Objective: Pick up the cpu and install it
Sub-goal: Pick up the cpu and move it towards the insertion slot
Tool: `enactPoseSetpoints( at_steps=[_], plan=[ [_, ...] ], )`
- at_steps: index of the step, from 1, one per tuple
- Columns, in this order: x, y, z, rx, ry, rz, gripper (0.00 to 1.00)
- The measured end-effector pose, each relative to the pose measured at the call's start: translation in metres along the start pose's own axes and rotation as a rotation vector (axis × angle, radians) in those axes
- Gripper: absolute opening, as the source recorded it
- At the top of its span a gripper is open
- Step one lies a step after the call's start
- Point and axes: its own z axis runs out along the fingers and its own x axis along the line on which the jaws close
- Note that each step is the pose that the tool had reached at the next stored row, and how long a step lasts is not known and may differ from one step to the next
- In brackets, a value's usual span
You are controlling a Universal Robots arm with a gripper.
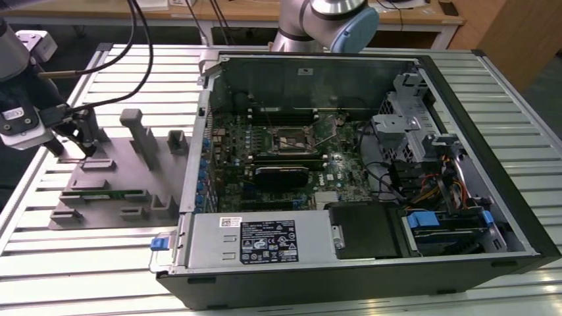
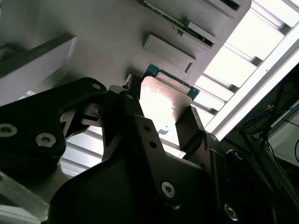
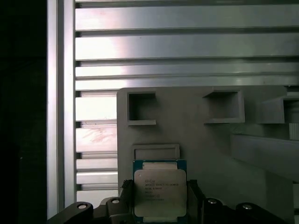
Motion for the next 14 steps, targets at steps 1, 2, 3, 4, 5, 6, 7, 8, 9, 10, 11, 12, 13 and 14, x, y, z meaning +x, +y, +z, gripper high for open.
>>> enactPoseSetpoints(
  at_steps=[1, 2, 3, 4, 5, 6, 7, 8, 9, 10, 11, 12, 13, 14],
  plan=[
    [0.0, 0.0001, -0.0017, 0.0, 0.0, 0.0, 0.54],
    [0.0, 0.0002, -0.0034, 0.0, -0.0001, 0.0, 0.54],
    [0.0, 0.0003, -0.0052, 0.0, -0.0001, 0.0, 0.54],
    [0.0, 0.0005, -0.0069, 0.0, -0.0002, 0.0, 0.54],
    [0.0, 0.0006, -0.0085, 0.0, -0.0004, 0.0, 0.54],
    [0.0, 0.0007, -0.0102, -0.0001, -0.0005, 0.0, 0.54],
    [-0.0001, 0.0008, -0.0118, -0.0001, -0.0006, 0.0, 0.54],
    [-0.0001, 0.0009, -0.0135, -0.0001, -0.0006, 0.0, 0.54],
    [-0.0001, 0.001, -0.0151, 0.0, -0.0007, 0.0, 0.54],
    [-0.0001, 0.0011, -0.0167, 0.0, -0.0008, 0.0, 0.54],
    [-0.0001, 0.0012, -0.0182, 0.0, -0.0009, 0.0, 0.54],
    [-0.0001, 0.0013, -0.0198, -0.0001, -0.001, 0.0, 0.54],
    [-0.0001, 0.0014, -0.0214, -0.0001, -0.001, 0.0, 0.54],
    [-0.0002, 0.0015, -0.0231, -0.0001, -0.0011, 0.0, 0.54]
  ],
)
